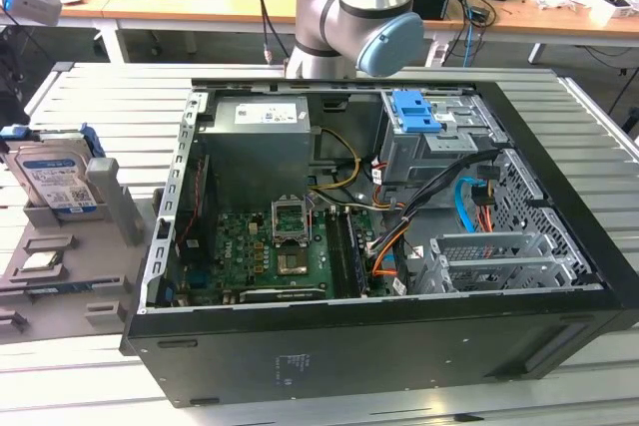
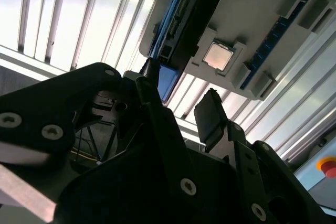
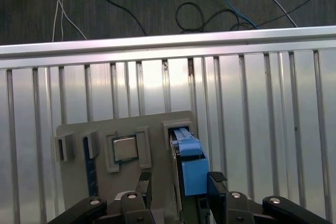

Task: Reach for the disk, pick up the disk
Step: 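Pick up the disk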

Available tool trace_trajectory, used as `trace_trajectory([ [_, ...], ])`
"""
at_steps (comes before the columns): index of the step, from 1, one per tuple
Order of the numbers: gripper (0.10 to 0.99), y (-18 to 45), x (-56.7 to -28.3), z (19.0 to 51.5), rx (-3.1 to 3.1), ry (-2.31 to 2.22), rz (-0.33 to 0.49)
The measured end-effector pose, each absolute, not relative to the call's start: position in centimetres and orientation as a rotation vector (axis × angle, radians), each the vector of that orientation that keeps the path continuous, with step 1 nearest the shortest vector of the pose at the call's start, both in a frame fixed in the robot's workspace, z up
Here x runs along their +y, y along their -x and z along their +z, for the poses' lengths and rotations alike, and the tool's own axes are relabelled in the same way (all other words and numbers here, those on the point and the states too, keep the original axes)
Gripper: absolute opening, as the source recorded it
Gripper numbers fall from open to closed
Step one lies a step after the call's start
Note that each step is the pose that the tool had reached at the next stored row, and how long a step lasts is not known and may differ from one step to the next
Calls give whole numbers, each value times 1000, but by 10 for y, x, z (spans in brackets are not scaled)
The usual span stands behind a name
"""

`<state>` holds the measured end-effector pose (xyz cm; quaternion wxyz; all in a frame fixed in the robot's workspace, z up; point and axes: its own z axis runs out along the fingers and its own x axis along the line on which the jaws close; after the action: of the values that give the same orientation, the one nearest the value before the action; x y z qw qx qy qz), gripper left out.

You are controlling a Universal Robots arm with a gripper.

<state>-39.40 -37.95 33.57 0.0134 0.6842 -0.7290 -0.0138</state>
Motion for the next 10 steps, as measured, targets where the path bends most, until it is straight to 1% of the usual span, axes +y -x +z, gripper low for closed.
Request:
trace_trajectory([
  [10,545,394,-379,331,-2270,-2131,-43],
])
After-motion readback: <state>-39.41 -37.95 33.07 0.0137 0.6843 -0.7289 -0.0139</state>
